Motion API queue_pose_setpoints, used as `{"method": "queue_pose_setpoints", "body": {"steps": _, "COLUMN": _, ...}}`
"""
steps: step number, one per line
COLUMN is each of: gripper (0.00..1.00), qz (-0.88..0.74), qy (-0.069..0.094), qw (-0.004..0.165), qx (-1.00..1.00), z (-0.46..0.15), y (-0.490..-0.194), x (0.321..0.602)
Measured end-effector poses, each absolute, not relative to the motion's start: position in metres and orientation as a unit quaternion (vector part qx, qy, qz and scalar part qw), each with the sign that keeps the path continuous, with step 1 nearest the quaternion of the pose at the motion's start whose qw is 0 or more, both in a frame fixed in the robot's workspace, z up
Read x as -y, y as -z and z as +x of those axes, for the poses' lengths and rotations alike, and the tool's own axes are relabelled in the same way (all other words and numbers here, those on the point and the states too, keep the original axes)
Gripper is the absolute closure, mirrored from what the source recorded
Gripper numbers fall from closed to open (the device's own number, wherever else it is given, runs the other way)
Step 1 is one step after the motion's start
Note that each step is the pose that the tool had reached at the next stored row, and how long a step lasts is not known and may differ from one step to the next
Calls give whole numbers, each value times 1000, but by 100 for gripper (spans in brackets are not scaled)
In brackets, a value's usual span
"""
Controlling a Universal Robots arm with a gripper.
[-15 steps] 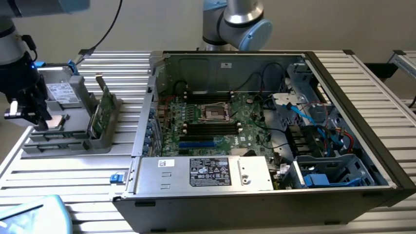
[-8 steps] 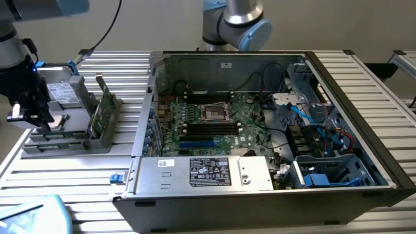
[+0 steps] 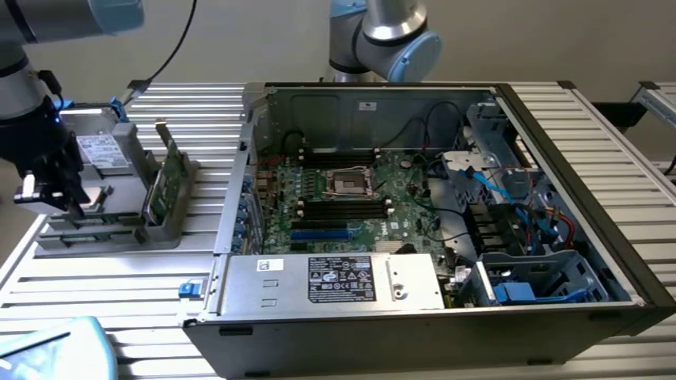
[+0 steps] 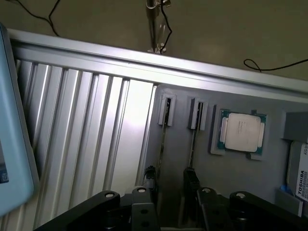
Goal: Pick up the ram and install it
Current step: 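Pick up the ram and move it above insertion slot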
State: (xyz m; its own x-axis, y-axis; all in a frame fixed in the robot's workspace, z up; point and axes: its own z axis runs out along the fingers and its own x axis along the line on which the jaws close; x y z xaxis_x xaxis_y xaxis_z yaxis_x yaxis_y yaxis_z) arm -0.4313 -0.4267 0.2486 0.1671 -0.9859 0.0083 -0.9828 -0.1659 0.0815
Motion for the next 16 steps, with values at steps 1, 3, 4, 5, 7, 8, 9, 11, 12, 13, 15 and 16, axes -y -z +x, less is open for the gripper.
{"method": "queue_pose_setpoints", "body": {"steps": 1, "gripper": 63, "qz": 763, "qy": 23, "qw": 34, "qx": 645, "z": -431, "y": -248, "x": 427}}
{"method": "queue_pose_setpoints", "body": {"steps": 3, "gripper": 63, "qz": 763, "qy": 23, "qw": 34, "qx": 645, "z": -431, "y": -246, "x": 429}}
{"method": "queue_pose_setpoints", "body": {"steps": 4, "gripper": 63, "qz": 763, "qy": 23, "qw": 34, "qx": 645, "z": -431, "y": -245, "x": 430}}
{"method": "queue_pose_setpoints", "body": {"steps": 5, "gripper": 63, "qz": 763, "qy": 23, "qw": 34, "qx": 645, "z": -431, "y": -244, "x": 431}}
{"method": "queue_pose_setpoints", "body": {"steps": 7, "gripper": 63, "qz": 763, "qy": 23, "qw": 34, "qx": 645, "z": -431, "y": -242, "x": 434}}
{"method": "queue_pose_setpoints", "body": {"steps": 8, "gripper": 63, "qz": 763, "qy": 23, "qw": 34, "qx": 645, "z": -431, "y": -241, "x": 435}}
{"method": "queue_pose_setpoints", "body": {"steps": 9, "gripper": 63, "qz": 763, "qy": 23, "qw": 34, "qx": 645, "z": -431, "y": -240, "x": 436}}
{"method": "queue_pose_setpoints", "body": {"steps": 11, "gripper": 63, "qz": 763, "qy": 23, "qw": 34, "qx": 645, "z": -431, "y": -238, "x": 436}}
{"method": "queue_pose_setpoints", "body": {"steps": 12, "gripper": 63, "qz": 763, "qy": 23, "qw": 34, "qx": 645, "z": -431, "y": -237, "x": 436}}
{"method": "queue_pose_setpoints", "body": {"steps": 13, "gripper": 63, "qz": 763, "qy": 23, "qw": 34, "qx": 645, "z": -431, "y": -236, "x": 436}}
{"method": "queue_pose_setpoints", "body": {"steps": 15, "gripper": 63, "qz": 763, "qy": 23, "qw": 34, "qx": 645, "z": -430, "y": -235, "x": 437}}
{"method": "queue_pose_setpoints", "body": {"steps": 16, "gripper": 63, "qz": 763, "qy": 23, "qw": 34, "qx": 645, "z": -430, "y": -234, "x": 437}}
